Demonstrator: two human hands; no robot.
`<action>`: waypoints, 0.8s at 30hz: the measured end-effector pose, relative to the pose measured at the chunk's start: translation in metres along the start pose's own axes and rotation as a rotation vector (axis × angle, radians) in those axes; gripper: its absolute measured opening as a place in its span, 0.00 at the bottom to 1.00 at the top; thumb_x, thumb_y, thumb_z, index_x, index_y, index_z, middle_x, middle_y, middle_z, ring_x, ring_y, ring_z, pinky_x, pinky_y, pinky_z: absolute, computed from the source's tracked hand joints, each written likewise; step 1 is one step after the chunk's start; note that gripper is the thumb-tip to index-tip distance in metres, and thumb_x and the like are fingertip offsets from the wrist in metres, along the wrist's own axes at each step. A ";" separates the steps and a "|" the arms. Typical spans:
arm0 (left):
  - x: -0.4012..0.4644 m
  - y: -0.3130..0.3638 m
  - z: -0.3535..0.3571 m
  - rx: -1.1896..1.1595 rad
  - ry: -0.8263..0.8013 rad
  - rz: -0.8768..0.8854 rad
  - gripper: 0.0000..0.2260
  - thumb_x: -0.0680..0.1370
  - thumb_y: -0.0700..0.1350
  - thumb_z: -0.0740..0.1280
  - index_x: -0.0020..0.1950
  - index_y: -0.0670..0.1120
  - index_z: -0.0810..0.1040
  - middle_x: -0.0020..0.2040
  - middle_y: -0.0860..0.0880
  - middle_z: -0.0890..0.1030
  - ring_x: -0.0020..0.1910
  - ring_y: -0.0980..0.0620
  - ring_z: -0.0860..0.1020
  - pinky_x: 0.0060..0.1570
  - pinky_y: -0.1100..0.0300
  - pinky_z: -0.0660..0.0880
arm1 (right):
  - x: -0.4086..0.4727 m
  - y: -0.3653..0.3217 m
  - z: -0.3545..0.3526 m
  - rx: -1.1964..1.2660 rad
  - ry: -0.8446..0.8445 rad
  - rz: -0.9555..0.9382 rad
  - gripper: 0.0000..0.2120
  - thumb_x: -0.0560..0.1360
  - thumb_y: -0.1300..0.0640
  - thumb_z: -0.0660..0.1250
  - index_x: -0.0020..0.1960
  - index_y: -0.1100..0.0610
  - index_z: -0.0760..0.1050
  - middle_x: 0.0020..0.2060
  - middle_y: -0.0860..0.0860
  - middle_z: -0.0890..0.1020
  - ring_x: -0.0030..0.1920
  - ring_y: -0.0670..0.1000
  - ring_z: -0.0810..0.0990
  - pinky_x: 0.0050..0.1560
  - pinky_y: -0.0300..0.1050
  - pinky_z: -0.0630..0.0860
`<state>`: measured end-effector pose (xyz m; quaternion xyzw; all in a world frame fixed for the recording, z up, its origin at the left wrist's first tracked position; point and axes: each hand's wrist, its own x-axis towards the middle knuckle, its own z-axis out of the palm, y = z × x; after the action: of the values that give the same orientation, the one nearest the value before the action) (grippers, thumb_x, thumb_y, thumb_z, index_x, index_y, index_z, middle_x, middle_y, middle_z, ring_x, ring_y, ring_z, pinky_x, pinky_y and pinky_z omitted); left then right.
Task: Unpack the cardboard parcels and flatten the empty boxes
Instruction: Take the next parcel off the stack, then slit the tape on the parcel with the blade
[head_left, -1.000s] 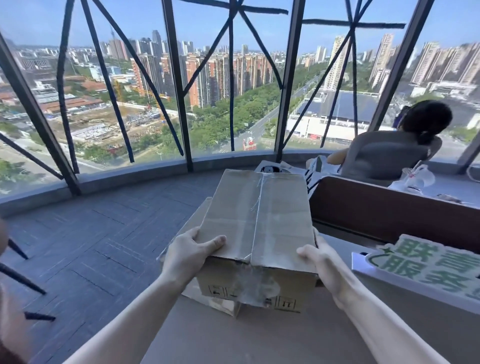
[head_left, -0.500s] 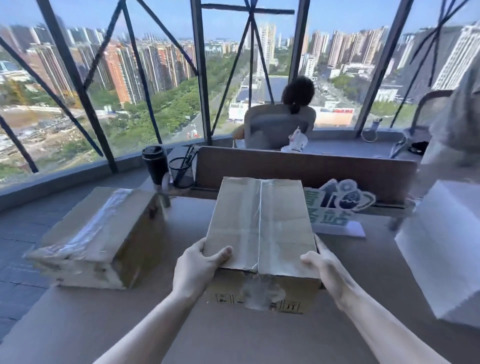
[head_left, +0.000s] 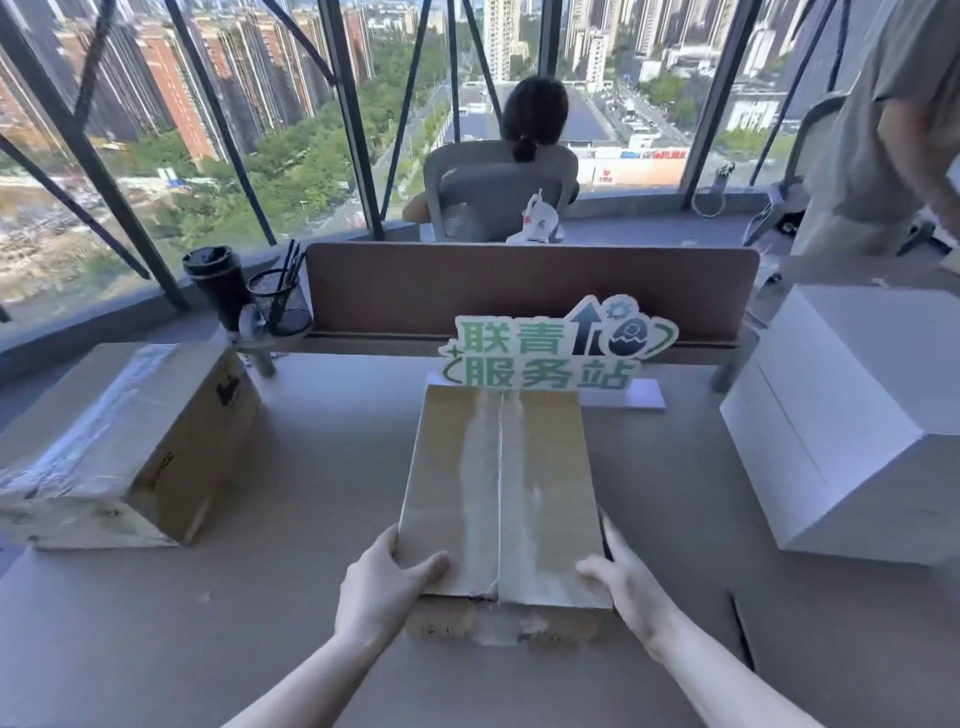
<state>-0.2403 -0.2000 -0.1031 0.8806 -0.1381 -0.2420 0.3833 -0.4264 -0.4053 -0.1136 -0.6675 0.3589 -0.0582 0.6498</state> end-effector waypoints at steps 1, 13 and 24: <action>0.002 -0.003 0.000 0.010 -0.005 -0.001 0.15 0.67 0.58 0.72 0.53 0.59 0.79 0.43 0.62 0.84 0.43 0.63 0.81 0.45 0.59 0.79 | 0.002 0.002 -0.001 -0.007 0.001 -0.010 0.28 0.80 0.64 0.61 0.69 0.36 0.62 0.58 0.27 0.72 0.49 0.20 0.71 0.45 0.20 0.69; 0.067 0.039 0.017 0.310 -0.030 0.253 0.29 0.79 0.57 0.63 0.78 0.53 0.57 0.77 0.47 0.58 0.74 0.45 0.62 0.66 0.47 0.67 | 0.002 0.113 -0.094 -0.707 0.510 0.496 0.25 0.79 0.51 0.61 0.75 0.56 0.65 0.69 0.59 0.69 0.65 0.63 0.73 0.61 0.55 0.73; 0.067 0.042 0.039 0.546 0.088 0.251 0.27 0.80 0.61 0.56 0.77 0.54 0.57 0.80 0.46 0.49 0.74 0.42 0.60 0.63 0.46 0.68 | 0.007 0.143 -0.121 -0.876 0.517 0.608 0.11 0.78 0.58 0.60 0.60 0.57 0.73 0.58 0.57 0.77 0.58 0.60 0.78 0.54 0.52 0.76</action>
<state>-0.2066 -0.2805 -0.1168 0.9367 -0.2892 -0.1084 0.1651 -0.5450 -0.4946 -0.2285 -0.7048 0.6713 0.1236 0.1929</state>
